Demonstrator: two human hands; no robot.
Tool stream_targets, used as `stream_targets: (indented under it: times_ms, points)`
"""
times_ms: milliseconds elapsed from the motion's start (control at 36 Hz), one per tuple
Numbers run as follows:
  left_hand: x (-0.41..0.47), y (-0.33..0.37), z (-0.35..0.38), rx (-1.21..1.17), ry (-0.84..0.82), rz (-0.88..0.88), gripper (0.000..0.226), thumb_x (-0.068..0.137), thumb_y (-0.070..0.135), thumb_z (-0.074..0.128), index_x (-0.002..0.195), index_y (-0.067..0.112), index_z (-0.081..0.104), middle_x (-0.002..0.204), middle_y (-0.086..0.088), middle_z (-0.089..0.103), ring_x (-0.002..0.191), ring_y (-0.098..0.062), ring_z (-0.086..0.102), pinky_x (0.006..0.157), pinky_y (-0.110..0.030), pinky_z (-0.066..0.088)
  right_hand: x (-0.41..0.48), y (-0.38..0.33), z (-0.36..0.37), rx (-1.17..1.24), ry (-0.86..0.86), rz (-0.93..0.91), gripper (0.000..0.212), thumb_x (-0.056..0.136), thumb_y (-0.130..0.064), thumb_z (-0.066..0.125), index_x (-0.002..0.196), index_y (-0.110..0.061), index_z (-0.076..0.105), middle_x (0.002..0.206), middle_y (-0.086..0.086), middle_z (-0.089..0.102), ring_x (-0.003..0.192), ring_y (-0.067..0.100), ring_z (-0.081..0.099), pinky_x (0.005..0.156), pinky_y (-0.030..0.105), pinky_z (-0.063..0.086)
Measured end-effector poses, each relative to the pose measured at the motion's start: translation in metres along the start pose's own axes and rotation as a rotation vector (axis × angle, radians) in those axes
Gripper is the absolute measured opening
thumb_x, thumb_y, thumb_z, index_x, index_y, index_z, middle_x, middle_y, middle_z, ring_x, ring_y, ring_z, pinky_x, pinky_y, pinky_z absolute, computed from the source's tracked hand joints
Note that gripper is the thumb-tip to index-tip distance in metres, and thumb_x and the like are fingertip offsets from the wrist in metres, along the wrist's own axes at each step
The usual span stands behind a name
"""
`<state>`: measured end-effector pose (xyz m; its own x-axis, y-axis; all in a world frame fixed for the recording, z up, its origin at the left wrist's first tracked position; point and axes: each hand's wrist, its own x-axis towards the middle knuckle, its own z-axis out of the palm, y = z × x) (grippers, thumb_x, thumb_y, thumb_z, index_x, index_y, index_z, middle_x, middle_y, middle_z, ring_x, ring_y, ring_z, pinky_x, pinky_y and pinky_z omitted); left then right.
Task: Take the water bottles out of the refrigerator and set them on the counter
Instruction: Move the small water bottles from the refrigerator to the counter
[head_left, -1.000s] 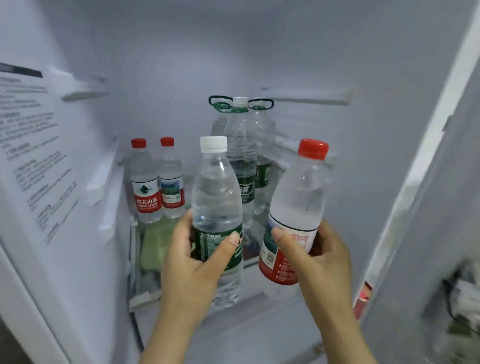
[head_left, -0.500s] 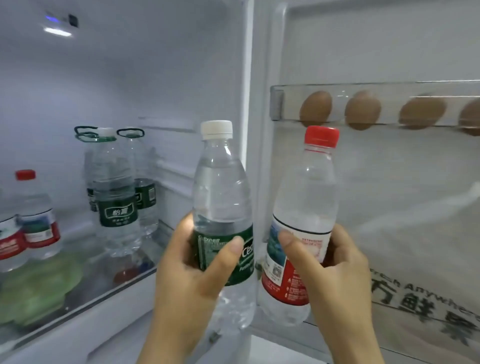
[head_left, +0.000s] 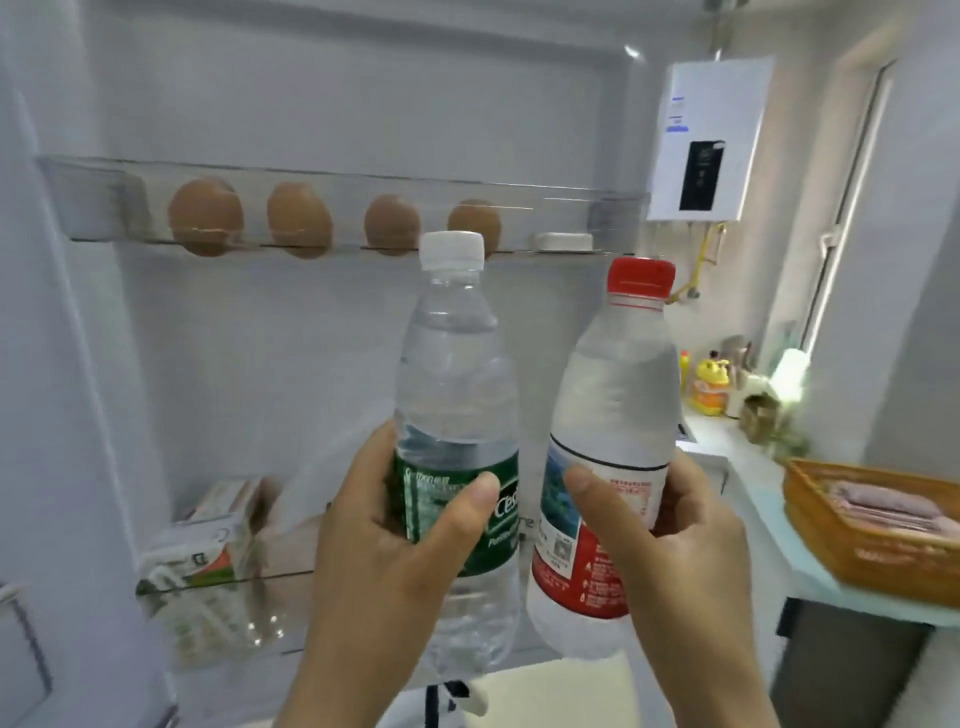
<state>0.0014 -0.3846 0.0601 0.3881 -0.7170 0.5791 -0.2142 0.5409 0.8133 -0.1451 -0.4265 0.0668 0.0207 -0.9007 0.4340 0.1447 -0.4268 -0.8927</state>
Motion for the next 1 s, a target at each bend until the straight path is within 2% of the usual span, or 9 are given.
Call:
stream_targets:
  times_ms: [139, 250, 361, 417, 556, 639, 778, 889, 1000]
  points:
    - [0.013, -0.008, 0.044, -0.140, -0.181, -0.059, 0.040, 0.053, 0.040, 0.076, 0.087, 0.056, 0.063, 0.087, 0.018, 0.073, 0.080, -0.002, 0.071, 0.057, -0.014, 0.054, 0.004, -0.003, -0.038, -0.099, 0.222, 0.018, 0.053, 0.040, -0.055, 0.069, 0.090, -0.036, 0.066, 0.082, -0.018, 0.073, 0.075, 0.000, 0.070, 0.063, 0.025, 0.053]
    - [0.019, -0.012, 0.076, -0.266, -0.332, -0.071, 0.045, 0.047, 0.048, 0.071, 0.091, 0.057, 0.064, 0.091, 0.017, 0.073, 0.081, -0.003, 0.071, 0.057, -0.015, 0.054, 0.003, -0.007, -0.064, -0.194, 0.405, -0.012, 0.049, 0.041, -0.055, 0.068, 0.087, -0.037, 0.064, 0.079, -0.027, 0.070, 0.075, -0.007, 0.067, 0.058, 0.016, 0.048]
    - [0.018, -0.022, 0.107, -0.411, -0.467, -0.070, 0.044, 0.052, 0.043, 0.073, 0.094, 0.052, 0.066, 0.091, 0.011, 0.075, 0.084, -0.008, 0.073, 0.060, -0.016, 0.055, -0.007, -0.009, -0.087, -0.282, 0.563, -0.048, 0.047, 0.046, -0.050, 0.072, 0.091, -0.035, 0.070, 0.085, -0.015, 0.074, 0.079, 0.003, 0.070, 0.068, 0.026, 0.053]
    - [0.015, -0.027, 0.123, -0.454, -0.534, -0.084, 0.044, 0.053, 0.042, 0.074, 0.096, 0.050, 0.067, 0.093, 0.008, 0.075, 0.086, -0.010, 0.073, 0.063, -0.018, 0.056, -0.014, -0.010, -0.099, -0.306, 0.626, -0.045, 0.048, 0.050, -0.047, 0.073, 0.095, -0.033, 0.070, 0.087, -0.013, 0.075, 0.079, 0.004, 0.071, 0.068, 0.025, 0.053]
    - [0.001, -0.037, 0.167, -0.521, -0.643, -0.173, 0.053, 0.048, 0.046, 0.076, 0.100, 0.048, 0.065, 0.095, 0.009, 0.075, 0.086, -0.009, 0.073, 0.060, -0.018, 0.056, -0.029, -0.016, -0.132, -0.357, 0.737, -0.053, 0.042, 0.055, -0.040, 0.072, 0.096, -0.032, 0.070, 0.085, -0.016, 0.074, 0.078, 0.000, 0.070, 0.055, 0.012, 0.052]
    - [-0.012, -0.036, 0.195, -0.539, -0.724, -0.201, 0.060, 0.047, 0.048, 0.075, 0.105, 0.046, 0.063, 0.095, 0.012, 0.074, 0.087, -0.008, 0.072, 0.057, -0.019, 0.056, -0.041, -0.020, -0.156, -0.378, 0.800, -0.066, 0.043, 0.054, -0.039, 0.073, 0.097, -0.031, 0.071, 0.085, -0.017, 0.074, 0.078, 0.000, 0.070, 0.056, 0.007, 0.050]
    - [-0.040, -0.025, 0.242, -0.573, -0.826, -0.158, 0.059, 0.052, 0.046, 0.075, 0.110, 0.040, 0.063, 0.100, 0.011, 0.074, 0.094, -0.009, 0.071, 0.069, -0.020, 0.057, -0.058, -0.029, -0.199, -0.419, 0.869, -0.091, 0.044, 0.056, -0.039, 0.073, 0.100, -0.031, 0.070, 0.088, -0.016, 0.075, 0.081, 0.001, 0.070, 0.057, 0.009, 0.051]
    - [-0.063, -0.011, 0.281, -0.602, -0.877, -0.121, 0.052, 0.055, 0.046, 0.074, 0.106, 0.041, 0.064, 0.100, 0.009, 0.074, 0.094, -0.011, 0.071, 0.071, -0.022, 0.057, -0.072, -0.040, -0.237, -0.479, 0.919, -0.100, 0.049, 0.054, -0.045, 0.073, 0.101, -0.033, 0.070, 0.089, -0.014, 0.075, 0.082, 0.003, 0.071, 0.058, 0.015, 0.054]
    - [-0.087, 0.009, 0.322, -0.637, -0.916, -0.089, 0.047, 0.056, 0.045, 0.074, 0.102, 0.042, 0.065, 0.099, 0.009, 0.073, 0.093, -0.010, 0.070, 0.068, -0.017, 0.056, -0.088, -0.055, -0.279, -0.520, 0.978, -0.114, 0.049, 0.052, -0.049, 0.072, 0.097, -0.031, 0.070, 0.088, -0.011, 0.075, 0.082, 0.006, 0.071, 0.069, 0.024, 0.053]
